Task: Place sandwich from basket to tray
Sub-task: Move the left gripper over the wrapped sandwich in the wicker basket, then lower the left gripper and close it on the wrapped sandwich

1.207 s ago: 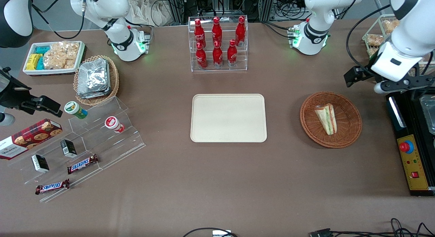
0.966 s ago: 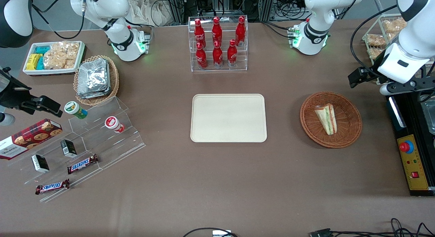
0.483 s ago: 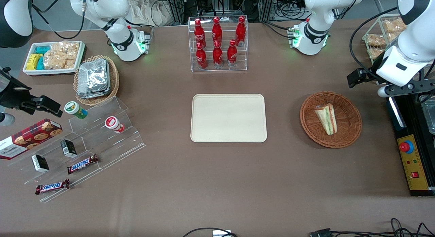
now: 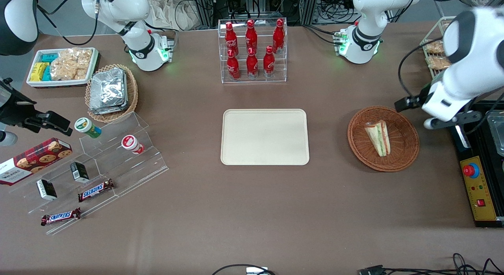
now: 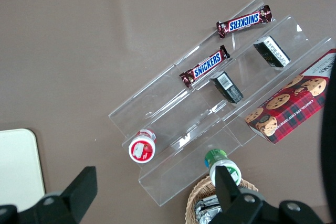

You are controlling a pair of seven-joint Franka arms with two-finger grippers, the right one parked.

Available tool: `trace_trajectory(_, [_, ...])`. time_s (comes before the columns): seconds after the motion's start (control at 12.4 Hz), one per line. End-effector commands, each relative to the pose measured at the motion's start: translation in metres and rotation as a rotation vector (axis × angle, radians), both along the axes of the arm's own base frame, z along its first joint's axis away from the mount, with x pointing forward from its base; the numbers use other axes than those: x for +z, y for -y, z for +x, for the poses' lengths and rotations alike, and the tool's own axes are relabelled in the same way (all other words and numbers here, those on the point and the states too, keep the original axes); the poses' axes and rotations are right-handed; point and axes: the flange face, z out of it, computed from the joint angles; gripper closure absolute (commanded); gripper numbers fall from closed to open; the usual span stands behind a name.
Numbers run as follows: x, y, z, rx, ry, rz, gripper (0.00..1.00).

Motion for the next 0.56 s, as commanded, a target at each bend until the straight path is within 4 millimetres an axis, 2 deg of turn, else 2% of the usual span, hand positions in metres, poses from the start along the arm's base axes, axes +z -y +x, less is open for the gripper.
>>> trace_trajectory(0.0, [-0.060, -0.001, -0.022, 0.116, 0.052, 0.012, 0.00])
trace_trajectory(0.24, [-0.107, 0.002, -0.011, 0.167, 0.061, 0.006, 0.00])
trace_trajectory(0.48, [-0.149, 0.001, -0.019, 0.178, 0.086, -0.004, 0.00])
